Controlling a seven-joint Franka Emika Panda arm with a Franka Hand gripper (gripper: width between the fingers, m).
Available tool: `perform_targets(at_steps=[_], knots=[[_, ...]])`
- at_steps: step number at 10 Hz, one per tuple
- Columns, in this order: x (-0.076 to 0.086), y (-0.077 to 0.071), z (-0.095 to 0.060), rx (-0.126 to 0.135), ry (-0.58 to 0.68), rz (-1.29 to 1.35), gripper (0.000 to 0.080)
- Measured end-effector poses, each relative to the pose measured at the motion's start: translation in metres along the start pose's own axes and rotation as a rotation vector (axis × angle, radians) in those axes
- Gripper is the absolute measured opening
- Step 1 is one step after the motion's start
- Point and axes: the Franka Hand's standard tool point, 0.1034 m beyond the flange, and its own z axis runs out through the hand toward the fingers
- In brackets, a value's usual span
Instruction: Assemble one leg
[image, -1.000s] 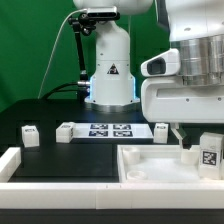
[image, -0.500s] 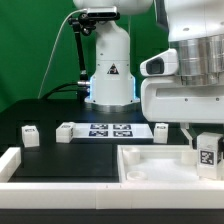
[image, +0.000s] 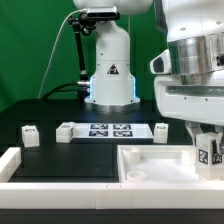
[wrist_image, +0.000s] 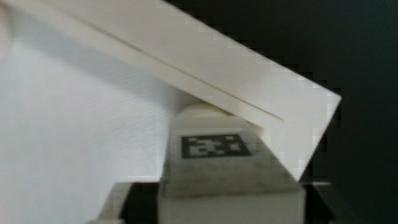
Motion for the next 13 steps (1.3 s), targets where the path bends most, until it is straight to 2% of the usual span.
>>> perform_targets(at_steps=[3, 6, 9, 10, 13], knots=[[-0.002, -0.001, 0.0, 0.028, -0.009, 0.344, 0.0292], [-0.001, -0.001, 0.001, 0.032, -0.02, 0.63, 0.0292], [0.007, 0.002, -0.001, 0.046, 0.008, 0.905, 0.0295], [0.009, 0.003, -0.002, 0.057, 0.017, 0.925, 0.0295], [0.013, 0.005, -0.002, 0.058, 0.022, 0.937, 0.0298]])
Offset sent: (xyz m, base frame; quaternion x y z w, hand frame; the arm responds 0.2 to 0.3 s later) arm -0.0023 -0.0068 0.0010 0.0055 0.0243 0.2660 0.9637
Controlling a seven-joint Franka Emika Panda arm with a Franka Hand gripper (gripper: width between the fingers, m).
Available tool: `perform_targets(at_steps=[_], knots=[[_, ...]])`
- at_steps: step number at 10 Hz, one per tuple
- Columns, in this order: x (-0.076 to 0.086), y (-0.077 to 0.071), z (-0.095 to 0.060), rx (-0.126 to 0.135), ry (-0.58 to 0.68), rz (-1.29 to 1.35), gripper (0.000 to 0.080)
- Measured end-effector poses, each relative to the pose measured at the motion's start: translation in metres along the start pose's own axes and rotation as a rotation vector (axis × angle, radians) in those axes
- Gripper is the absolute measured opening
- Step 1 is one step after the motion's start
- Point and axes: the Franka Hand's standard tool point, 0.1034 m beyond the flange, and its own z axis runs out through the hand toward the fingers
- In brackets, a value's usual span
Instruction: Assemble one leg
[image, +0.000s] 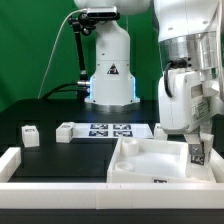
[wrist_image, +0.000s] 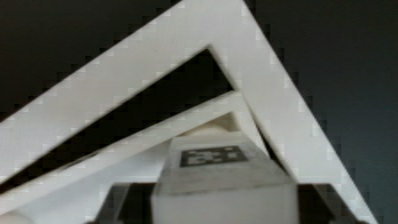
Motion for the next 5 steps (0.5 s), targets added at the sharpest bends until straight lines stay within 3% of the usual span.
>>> perform_targets(at_steps=[1, 2, 3, 5], knots=[[-0.0004, 0.0005, 0.0003, -0.001, -0.001, -0.016, 0.0298], [-0.0006, 0.0007, 0.0003, -0.001, -0.002, -0.017, 0.0488], [-0.0006, 0.0007, 0.0003, -0.001, -0.002, -0.018, 0.0595], [-0.0007, 0.0007, 0.0003, -0.001, -0.002, -0.021, 0.0638]])
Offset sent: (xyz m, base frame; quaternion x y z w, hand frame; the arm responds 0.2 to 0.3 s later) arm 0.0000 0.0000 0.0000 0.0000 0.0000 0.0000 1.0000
